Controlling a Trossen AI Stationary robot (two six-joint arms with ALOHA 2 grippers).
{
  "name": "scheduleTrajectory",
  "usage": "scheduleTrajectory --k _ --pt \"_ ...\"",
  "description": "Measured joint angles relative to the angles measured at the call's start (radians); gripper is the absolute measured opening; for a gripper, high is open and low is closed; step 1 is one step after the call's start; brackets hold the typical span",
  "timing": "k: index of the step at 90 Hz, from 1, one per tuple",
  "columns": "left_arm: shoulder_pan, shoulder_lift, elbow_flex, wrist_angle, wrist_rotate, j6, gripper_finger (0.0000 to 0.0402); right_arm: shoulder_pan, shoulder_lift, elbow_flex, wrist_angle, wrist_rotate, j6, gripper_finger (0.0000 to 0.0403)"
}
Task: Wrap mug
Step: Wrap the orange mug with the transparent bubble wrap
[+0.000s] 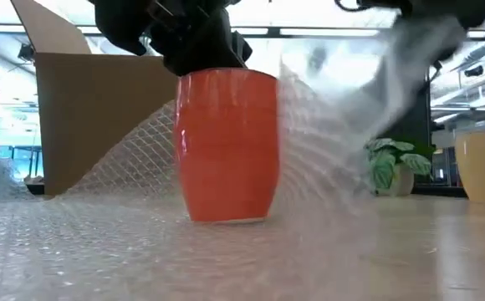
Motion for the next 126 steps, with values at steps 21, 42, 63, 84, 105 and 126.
scheduleTrajectory --k 21,42,63,84,105,126 --pt "0.0 -0.003 0.001 -0.059 0.0 0.029 0.0 -0.045 0.045 0.0 0.14 0.049 -0.072 0.0" --pt "0.0 -0.004 0.002 -0.096 0.023 0.067 0.0 -0.106 0.145 0.0 0.4 0.045 -0.185 0.0" --pt "-0.001 -0.004 0.002 -0.096 -0.037 0.09 0.0 -0.16 0.239 0.001 0.537 0.038 -0.216 0.0" --pt "0.0 -0.004 0.012 -0.114 -0.061 0.102 0.0009 -0.185 0.306 0.029 0.594 -0.004 -0.245 0.0" --pt "-0.003 -0.004 0.124 -0.295 -0.069 0.082 0.006 -0.185 0.32 0.071 0.566 -0.039 -0.275 0.0" --pt "-0.02 -0.004 0.221 -0.448 -0.072 0.073 0.0095 -0.192 0.319 0.071 0.554 -0.041 -0.275 0.0"
